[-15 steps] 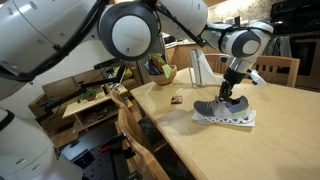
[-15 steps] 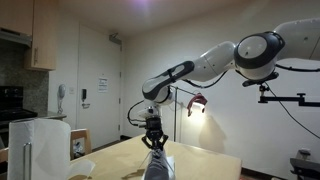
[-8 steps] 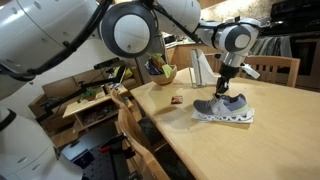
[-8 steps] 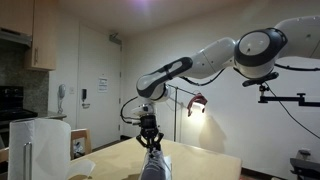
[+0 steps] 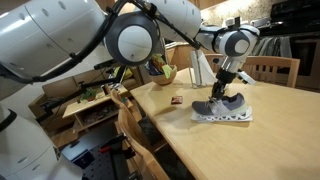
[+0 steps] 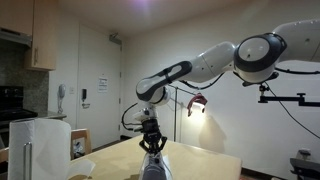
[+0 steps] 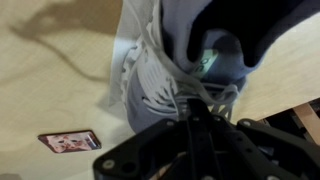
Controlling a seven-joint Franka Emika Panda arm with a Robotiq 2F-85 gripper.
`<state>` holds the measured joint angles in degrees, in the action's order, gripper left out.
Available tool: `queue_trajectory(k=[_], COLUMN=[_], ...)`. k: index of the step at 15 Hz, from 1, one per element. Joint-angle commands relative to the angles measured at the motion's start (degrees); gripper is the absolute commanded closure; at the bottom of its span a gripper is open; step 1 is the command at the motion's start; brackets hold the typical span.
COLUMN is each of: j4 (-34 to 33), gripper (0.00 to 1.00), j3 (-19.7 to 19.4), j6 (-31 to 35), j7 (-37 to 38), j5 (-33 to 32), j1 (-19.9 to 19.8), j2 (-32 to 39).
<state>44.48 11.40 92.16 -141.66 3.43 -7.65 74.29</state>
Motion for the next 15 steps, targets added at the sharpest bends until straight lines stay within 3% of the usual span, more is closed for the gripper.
queue_trajectory(k=[1,15], j4=[-2.7,3.7], gripper=[1.0,1.0], j3=[0.1,0.4], j6=[-2.4,1.7], j7=[-1.3,-7.4], j5=[-0.6,-3.3], j1=[0.4,3.0], j2=[0.9,-6.8])
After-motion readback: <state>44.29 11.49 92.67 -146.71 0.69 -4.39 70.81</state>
